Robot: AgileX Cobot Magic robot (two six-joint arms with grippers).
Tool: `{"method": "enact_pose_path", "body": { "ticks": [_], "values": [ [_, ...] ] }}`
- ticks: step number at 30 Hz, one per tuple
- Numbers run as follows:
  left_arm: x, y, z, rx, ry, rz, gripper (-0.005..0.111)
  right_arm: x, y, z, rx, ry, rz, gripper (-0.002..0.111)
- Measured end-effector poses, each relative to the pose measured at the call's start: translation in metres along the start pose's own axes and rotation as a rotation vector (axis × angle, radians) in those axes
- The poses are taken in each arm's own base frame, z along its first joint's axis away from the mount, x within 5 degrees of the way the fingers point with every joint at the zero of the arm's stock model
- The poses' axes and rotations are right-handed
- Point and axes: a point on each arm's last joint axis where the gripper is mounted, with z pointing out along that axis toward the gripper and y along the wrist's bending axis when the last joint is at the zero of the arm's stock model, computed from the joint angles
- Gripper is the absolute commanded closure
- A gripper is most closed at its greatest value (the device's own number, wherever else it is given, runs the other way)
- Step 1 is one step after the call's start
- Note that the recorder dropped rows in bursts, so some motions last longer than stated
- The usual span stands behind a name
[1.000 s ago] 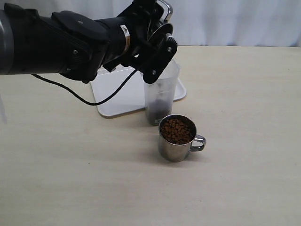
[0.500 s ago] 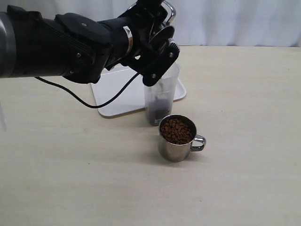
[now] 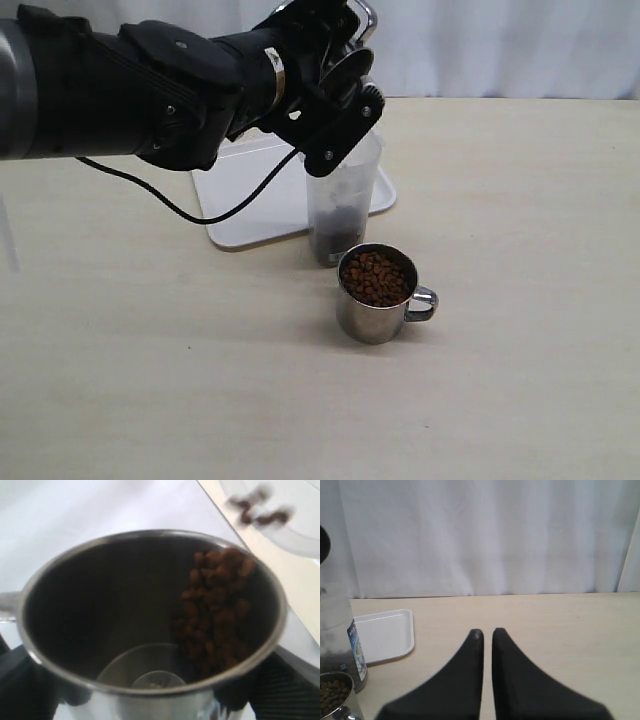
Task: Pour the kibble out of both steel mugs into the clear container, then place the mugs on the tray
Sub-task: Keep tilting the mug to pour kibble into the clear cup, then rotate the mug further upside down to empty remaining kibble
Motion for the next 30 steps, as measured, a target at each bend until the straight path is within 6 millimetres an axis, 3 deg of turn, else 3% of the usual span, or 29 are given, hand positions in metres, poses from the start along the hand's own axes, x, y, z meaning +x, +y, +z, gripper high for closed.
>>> {"method": "enact_pose_path", "body": {
  "ticks": [30],
  "values": [
    [-0.012,0.008,-0.007,-0.016,0.017,0.189,0.107,0.000,0.000,0.000,0.000,0.000,0.000,0.103]
  ]
}}
